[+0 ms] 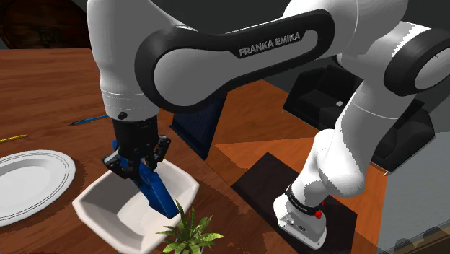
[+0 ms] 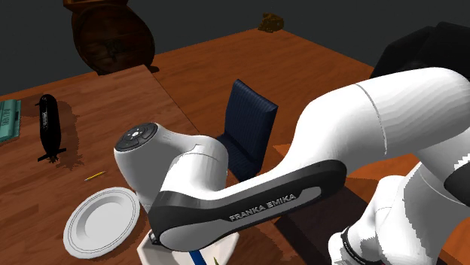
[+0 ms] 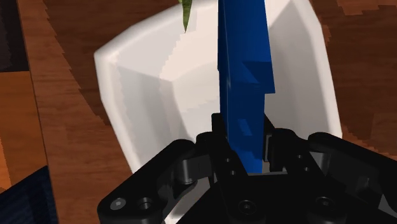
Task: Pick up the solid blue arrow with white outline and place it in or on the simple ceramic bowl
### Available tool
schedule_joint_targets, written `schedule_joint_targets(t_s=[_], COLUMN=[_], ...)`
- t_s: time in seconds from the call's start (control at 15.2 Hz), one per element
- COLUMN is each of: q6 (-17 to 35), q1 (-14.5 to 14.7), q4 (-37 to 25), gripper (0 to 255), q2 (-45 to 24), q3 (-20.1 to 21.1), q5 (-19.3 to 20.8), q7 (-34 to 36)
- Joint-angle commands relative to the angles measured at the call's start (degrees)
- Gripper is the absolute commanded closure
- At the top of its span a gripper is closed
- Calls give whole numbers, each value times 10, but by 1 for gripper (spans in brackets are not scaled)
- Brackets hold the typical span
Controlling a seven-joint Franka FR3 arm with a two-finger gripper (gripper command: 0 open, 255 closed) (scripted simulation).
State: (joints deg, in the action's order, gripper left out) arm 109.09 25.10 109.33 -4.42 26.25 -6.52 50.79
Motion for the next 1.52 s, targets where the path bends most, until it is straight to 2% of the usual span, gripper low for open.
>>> schedule_joint_targets(t_s=[0.0, 0.59, 0.66, 0.99, 1.25, 1.45], q6=[16, 29, 29, 29, -43, -43], q1=[0, 1, 1, 1, -4, -4], q4=[13, 22, 22, 22, -40, -40], gripper=[255, 255, 0, 0, 0, 0], q2=[-3, -7, -7, -7, 3, 3], q3=[0, 0, 0, 0, -3, -3], q5=[1, 2, 2, 2, 0, 0], q7=[-1, -1, -2, -2, -3, -3])
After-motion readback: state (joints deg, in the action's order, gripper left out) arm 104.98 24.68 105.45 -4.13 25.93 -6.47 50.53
